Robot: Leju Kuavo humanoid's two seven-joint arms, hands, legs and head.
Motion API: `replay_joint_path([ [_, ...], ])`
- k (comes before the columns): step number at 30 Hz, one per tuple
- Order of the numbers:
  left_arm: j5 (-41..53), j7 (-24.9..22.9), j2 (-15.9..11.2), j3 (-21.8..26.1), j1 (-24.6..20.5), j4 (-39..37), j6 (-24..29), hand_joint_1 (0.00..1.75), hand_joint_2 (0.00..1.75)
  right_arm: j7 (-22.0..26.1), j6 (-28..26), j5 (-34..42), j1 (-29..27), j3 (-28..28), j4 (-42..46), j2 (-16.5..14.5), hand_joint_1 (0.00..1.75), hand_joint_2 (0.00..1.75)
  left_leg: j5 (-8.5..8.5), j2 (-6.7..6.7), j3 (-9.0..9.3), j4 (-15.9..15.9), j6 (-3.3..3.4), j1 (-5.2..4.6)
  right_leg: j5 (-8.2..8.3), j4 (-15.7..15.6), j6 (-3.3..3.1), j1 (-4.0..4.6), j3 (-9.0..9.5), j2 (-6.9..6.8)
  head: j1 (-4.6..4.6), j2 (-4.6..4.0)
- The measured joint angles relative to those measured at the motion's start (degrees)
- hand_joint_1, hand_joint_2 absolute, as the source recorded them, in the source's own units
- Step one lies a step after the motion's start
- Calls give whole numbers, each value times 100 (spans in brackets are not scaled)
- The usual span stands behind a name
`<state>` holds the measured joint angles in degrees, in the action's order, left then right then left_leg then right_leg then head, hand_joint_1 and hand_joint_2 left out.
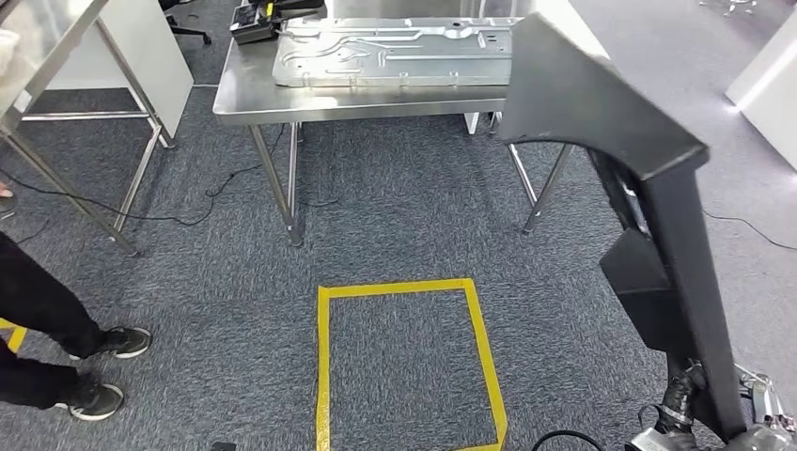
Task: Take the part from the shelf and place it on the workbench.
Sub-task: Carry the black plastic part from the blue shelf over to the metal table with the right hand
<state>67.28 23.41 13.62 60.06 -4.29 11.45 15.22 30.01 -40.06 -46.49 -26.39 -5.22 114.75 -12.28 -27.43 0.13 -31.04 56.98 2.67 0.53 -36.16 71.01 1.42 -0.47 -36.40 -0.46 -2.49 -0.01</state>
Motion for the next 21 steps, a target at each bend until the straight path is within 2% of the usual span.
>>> replay_joint_path([
  [1, 0, 0, 1, 0, 5, 0, -1, 0, 175, 0, 0, 0, -2, 0, -2, 0, 175, 175, -1, -38, -3, 6, -1, 2, -75, 281, 23, -21, -145, 16, -1, 0],
  [2, 0, 0, 2, 0, 9, 0, -1, 0, 175, 0, 0, 0, -3, 1, -4, 0, 175, 175, -4, -80, -3, 12, -6, 5, -28, 357, 41, -41, -198, 20, 1, 0],
  [3, 0, 0, 2, 0, 11, 0, -1, 0, 175, 0, 1, 0, -4, 1, -6, 0, 175, 175, -10, -127, 3, 22, -15, 10, 137, 188, 56, -62, -134, 25, 0, 1],
  [5, 0, 0, 3, 0, 5, 0, -1, 0, 175, 0, 1, 0, 0, 0, -8, 0, 175, 175, -36, -223, 9, 57, -57, 21, 558, -597, 72, -106, 221, 111, -1, 1],
  [6, 0, -1, 4, 0, 2, 0, -1, 0, 175, 0, 2, 0, -1, 0, -8, 0, 175, 175, -52, -269, -1, 84, -90, 18, 688, -938, 64, -111, 371, 169, -1, 1],
  [7, 0, -1, 4, 0, 0, 0, -1, 0, 175, 0, 2, 0, -2, 0, -8, 1, 175, 175, -59, -303, -17, 103, -127, 14, 743, -1143, 48, -107, 455, 213, 1, 0],
  [8, 0, 0, 4, 0, 2, 0, -2, 0, 175, -1, 2, 0, -3, 0, -8, 1, 175, 175, -58, -329, -35, 108, -167, 11, 732, -1204, 22, -92, 470, 239, 2, 0],
  [10, 0, 4, 4, 0, 12, 0, -5, 0, 175, -1, 2, 0, 0, 0, -7, 2, 175, 175, -49, -355, -59, 96, -247, 20, 762, -1226, -60, -78, 454, 180, 3, 1],
  [11, 0, 7, 4, 0, 15, 0, -9, 0, 175, -2, 2, 0, 4, 0, -7, 1, 175, 175, -85, -316, -80, 134, -277, 24, 776, -1248, -112, -84, 460, 150, 3, 0],
  [13, 0, 17, 4, 0, 5, 0, -26, 0, 175, -2, 2, 2, 8, 0, -7, 0, 175, 175, -339, -183, -249, 513, -319, 28, 797, -1290, -201, -100, 467, 70, 7, -1],
  [15, 1, 28, 4, 0, -5, 0, -47, 0, 175, -4, 2, 3, 6, -1, -7, 0, 175, 175, -732, -88, -610, 1292, -345, 29, 793, -1288, -238, -76, 456, -16, 8, -1],
  [16, 1, 33, 4, 0, -2, 0, -56, 0, 175, -5, 2, 3, 6, -1, -8, 0, 175, 175, -850, -76, -762, 1623, -353, 30, 790, -1282, -243, -63, 452, -58, 8, -1],
  [17, 1, 39, 4, 0, 5, 0, -64, 0, 175, -6, 2, 3, 7, -1, -8, 0, 175, 175, -858, -68, -828, 1775, -351, 30, 787, -1276, -246, -51, 450, -97, 8, -2],
  [18, 0, 47, 4, 0, 11, 0, -74, 0, 175, -7, 2, 2, 7, -1, -9, 0, 175, 175, -749, -58, -777, 1688, -340, 29, 782, -1267, -246, -42, 452, -130, 8, -2],
  [20, 0, 69, 4, 0, 11, 0, -92, 0, 175, -25, 2, 3, 12, -1, -9, 0, 175, 175, -361, -8, -404, 957, -284, 19, 766, -1250, -236, -27, 462, -183, 8, -1],
  [21, -1, 79, 3, 0, 5, 0, -99, 0, 175, -68, 2, -2, 19, -1, -11, 1, 175, 175, -224, 24, -210, 569, -251, 3, 754, -1234, -218, -11, 463, -202, 7, 0],
])
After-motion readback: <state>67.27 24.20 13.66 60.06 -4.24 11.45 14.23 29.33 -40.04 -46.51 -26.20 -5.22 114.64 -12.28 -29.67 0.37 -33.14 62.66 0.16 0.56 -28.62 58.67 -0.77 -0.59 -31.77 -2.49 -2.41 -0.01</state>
